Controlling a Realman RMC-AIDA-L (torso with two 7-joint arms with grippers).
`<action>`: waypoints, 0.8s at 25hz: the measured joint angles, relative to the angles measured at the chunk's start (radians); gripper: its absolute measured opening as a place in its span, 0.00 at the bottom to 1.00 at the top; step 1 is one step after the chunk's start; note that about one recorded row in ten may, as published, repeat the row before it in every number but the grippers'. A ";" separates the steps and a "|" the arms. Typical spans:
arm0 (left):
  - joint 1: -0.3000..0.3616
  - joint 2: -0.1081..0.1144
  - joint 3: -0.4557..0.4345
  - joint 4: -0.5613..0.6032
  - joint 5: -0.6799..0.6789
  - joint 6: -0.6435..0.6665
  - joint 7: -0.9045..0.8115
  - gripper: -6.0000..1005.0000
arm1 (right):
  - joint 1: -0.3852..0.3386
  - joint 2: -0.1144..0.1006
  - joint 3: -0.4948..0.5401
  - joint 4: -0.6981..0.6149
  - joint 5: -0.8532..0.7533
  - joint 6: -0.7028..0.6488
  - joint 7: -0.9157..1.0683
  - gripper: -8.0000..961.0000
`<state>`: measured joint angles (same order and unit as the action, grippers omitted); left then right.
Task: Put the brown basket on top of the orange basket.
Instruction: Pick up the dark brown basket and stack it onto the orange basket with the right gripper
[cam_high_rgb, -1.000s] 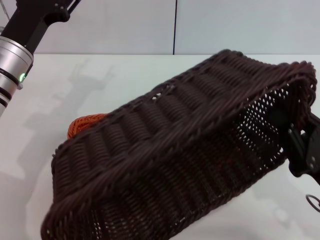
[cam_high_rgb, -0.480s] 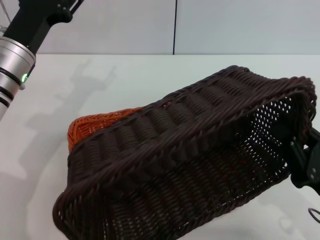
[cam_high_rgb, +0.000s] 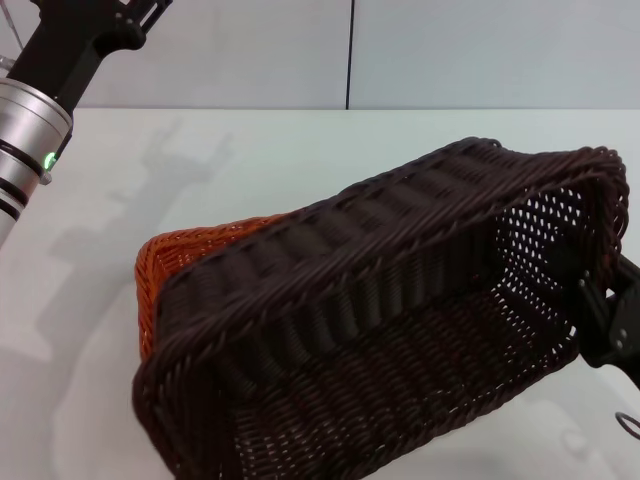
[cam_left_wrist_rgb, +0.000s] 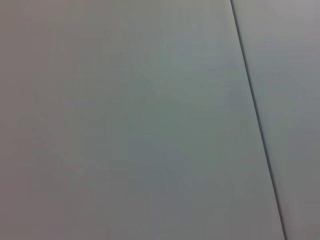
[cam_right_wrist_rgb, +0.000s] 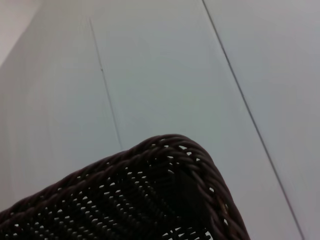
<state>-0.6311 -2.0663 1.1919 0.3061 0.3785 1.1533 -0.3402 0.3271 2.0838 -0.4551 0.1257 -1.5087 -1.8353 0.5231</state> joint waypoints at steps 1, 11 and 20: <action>0.000 0.000 0.000 0.000 0.000 0.000 0.000 0.81 | 0.000 0.000 0.005 0.002 0.002 0.005 0.000 0.18; -0.001 -0.004 0.003 -0.004 0.004 0.010 -0.004 0.81 | 0.038 -0.006 -0.013 -0.017 -0.042 0.053 0.072 0.18; -0.016 -0.005 0.003 -0.017 0.004 0.009 -0.005 0.81 | 0.021 -0.005 -0.010 -0.031 -0.081 0.041 0.105 0.18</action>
<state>-0.6468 -2.0710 1.1950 0.2889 0.3821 1.1621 -0.3455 0.3484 2.0783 -0.4648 0.0949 -1.5892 -1.7943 0.6284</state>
